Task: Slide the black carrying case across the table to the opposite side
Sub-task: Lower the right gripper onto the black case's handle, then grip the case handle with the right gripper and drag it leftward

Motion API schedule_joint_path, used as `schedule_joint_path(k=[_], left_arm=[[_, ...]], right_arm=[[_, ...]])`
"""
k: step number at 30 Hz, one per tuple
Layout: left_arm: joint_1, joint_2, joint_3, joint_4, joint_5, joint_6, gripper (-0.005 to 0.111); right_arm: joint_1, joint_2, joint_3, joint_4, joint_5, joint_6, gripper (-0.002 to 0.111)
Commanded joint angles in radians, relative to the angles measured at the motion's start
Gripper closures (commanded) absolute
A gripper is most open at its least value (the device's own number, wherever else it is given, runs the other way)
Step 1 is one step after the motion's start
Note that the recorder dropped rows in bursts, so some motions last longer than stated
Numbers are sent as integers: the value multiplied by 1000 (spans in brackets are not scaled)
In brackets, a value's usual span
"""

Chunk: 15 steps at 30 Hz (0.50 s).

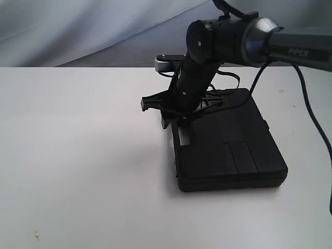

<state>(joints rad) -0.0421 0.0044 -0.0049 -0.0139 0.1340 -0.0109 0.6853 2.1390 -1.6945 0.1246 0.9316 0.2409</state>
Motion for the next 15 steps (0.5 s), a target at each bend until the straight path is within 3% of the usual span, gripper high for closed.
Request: schedule_joint_path(k=[1,15], left_arm=[[2,-4,5,1,-2,-10,107],[2,-4,5,1,-2,-10,107]], right_arm=[[5,13,-12,-46,16,27,63],[14,90,-12,-72,-42,72,63]])
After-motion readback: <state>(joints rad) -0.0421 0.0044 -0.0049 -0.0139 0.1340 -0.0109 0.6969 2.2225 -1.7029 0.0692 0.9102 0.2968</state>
